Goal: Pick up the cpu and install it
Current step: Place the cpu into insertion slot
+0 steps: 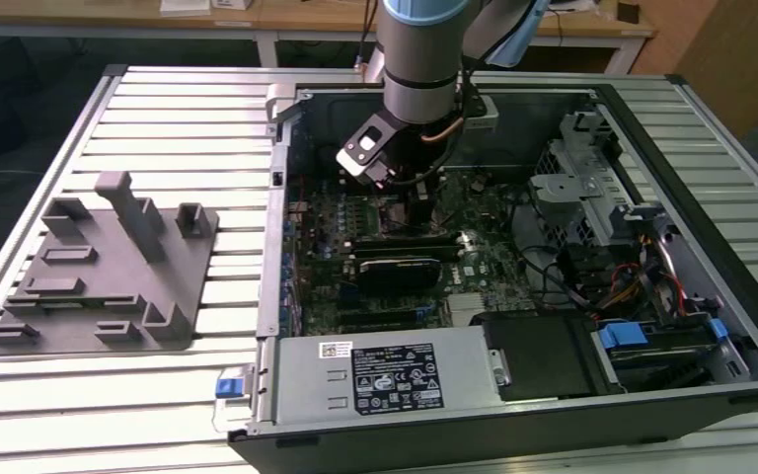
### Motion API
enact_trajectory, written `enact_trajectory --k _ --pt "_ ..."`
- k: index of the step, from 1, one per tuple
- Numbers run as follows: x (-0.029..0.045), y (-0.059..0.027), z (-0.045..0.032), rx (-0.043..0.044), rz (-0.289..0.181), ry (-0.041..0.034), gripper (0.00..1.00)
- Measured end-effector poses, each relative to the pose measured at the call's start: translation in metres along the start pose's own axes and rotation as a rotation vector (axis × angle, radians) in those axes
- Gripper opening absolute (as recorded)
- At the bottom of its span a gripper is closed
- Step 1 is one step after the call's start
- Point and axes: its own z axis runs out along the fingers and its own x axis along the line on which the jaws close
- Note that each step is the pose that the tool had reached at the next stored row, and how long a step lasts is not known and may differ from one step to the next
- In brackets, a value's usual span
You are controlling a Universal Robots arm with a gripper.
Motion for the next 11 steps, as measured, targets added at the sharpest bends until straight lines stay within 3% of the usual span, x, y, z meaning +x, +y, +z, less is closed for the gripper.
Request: enact_trajectory --k 7,9,11 --pt "0.0000 0.0000 0.0000 0.0000 0.000 0.0006 0.61" --pt "-0.0001 0.0000 -0.0001 0.0002 0.000 0.0004 0.53" --pt "0.0000 0.0000 -0.0001 0.0001 0.000 0.0007 0.53"
